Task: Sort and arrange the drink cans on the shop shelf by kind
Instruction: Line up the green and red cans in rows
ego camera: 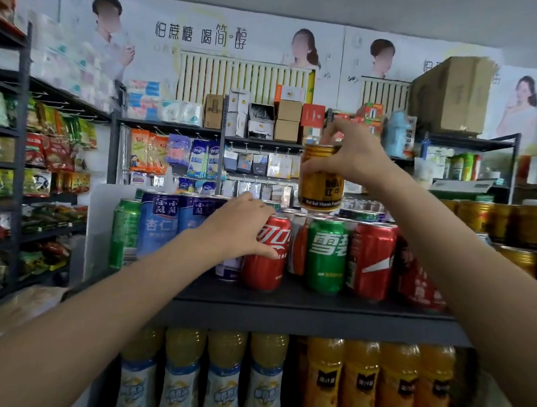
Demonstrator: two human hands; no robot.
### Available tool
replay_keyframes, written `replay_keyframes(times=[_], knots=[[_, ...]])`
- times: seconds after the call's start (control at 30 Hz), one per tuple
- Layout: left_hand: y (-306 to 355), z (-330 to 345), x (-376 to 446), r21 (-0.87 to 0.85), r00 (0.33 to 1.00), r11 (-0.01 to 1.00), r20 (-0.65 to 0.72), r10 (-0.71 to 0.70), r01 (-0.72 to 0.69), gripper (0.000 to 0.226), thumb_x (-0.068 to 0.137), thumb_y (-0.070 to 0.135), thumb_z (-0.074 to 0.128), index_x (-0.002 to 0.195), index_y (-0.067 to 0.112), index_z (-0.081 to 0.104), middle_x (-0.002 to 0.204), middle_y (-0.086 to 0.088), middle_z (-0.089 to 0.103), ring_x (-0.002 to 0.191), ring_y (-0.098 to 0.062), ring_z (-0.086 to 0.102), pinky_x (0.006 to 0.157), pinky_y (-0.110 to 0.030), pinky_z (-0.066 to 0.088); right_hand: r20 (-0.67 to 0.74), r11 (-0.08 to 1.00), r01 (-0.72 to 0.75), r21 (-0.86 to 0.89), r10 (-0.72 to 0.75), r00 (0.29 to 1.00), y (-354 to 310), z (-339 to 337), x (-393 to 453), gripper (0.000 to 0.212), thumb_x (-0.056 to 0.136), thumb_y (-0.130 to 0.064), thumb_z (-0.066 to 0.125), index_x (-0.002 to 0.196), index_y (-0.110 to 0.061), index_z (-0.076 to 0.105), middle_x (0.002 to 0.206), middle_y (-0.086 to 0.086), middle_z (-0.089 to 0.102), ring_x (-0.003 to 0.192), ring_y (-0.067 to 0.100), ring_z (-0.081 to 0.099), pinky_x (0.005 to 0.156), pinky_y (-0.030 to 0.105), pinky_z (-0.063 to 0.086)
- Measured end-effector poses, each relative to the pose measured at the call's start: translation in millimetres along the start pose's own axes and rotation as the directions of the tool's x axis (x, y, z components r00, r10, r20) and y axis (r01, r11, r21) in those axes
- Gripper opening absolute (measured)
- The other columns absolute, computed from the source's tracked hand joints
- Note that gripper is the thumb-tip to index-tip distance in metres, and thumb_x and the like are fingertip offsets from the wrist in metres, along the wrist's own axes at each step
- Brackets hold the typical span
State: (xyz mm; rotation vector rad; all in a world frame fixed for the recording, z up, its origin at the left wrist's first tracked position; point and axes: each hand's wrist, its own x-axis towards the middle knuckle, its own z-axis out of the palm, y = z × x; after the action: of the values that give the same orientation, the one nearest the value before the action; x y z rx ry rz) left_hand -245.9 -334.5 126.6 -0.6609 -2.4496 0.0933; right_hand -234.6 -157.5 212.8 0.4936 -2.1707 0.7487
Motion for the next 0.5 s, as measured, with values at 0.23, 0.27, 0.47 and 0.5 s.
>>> replay_keyframes(times=[0.23, 0.27, 0.47, 0.5], knots=[[6.7, 5.5, 25.0, 0.229, 0.985, 0.972, 0.152, -0.085, 0.049, 0.073, 0.078, 0.064, 0.052, 0.133, 0.018, 0.039, 0.138, -0.004, 0.044, 0.131, -0.023, 0.033, 0.112, -0.042, 0.013, -0.163, 1.000, 0.005, -0.008, -0.006, 0.987, 30.5, -55.0, -26.2, 0.047, 0.068, -0.032, 0.080, 0.101, -0.013, 0.052, 0.097, 0.000, 0.057, 0.090, 0.018, 0.055, 0.079, 0.031, 0.049], [9.8, 3.3, 28.6, 0.229, 0.985, 0.971, 0.143, -0.098, 0.063, 0.073, 0.077, 0.065, 0.052, 0.133, 0.019, 0.039, 0.139, -0.004, 0.043, 0.133, -0.023, 0.030, 0.113, -0.044, 0.010, -0.172, 1.000, -0.004, -0.022, 0.001, 0.985, 37.2, -65.5, -30.1, 0.050, 0.069, -0.033, 0.079, 0.105, -0.012, 0.053, 0.096, -0.001, 0.055, 0.089, 0.017, 0.055, 0.078, 0.030, 0.049], [86.6, -10.6, 74.4, -0.042, 0.984, 0.999, -0.175, -0.033, 0.026, 0.046, 0.090, 0.048, 0.046, 0.126, 0.020, 0.049, 0.128, -0.002, 0.053, 0.125, -0.022, 0.039, 0.108, -0.041, 0.019, -0.281, 0.985, -0.104, -0.138, 0.062, 0.958, 101.3, -132.6, -49.8, 0.058, 0.068, -0.043, 0.077, 0.112, -0.012, 0.053, 0.099, -0.001, 0.051, 0.091, 0.016, 0.051, 0.071, 0.028, 0.045], [105.5, -10.1, 85.3, -0.077, 0.976, 0.997, -0.219, 0.000, -0.017, 0.041, 0.091, 0.045, 0.046, 0.123, 0.020, 0.052, 0.125, 0.000, 0.055, 0.122, -0.022, 0.042, 0.107, -0.040, 0.021, -0.292, 0.975, -0.131, -0.177, 0.075, 0.953, 114.6, -144.0, -53.0, 0.060, 0.068, -0.044, 0.076, 0.112, -0.012, 0.052, 0.099, -0.001, 0.049, 0.090, 0.015, 0.049, 0.069, 0.027, 0.041]])
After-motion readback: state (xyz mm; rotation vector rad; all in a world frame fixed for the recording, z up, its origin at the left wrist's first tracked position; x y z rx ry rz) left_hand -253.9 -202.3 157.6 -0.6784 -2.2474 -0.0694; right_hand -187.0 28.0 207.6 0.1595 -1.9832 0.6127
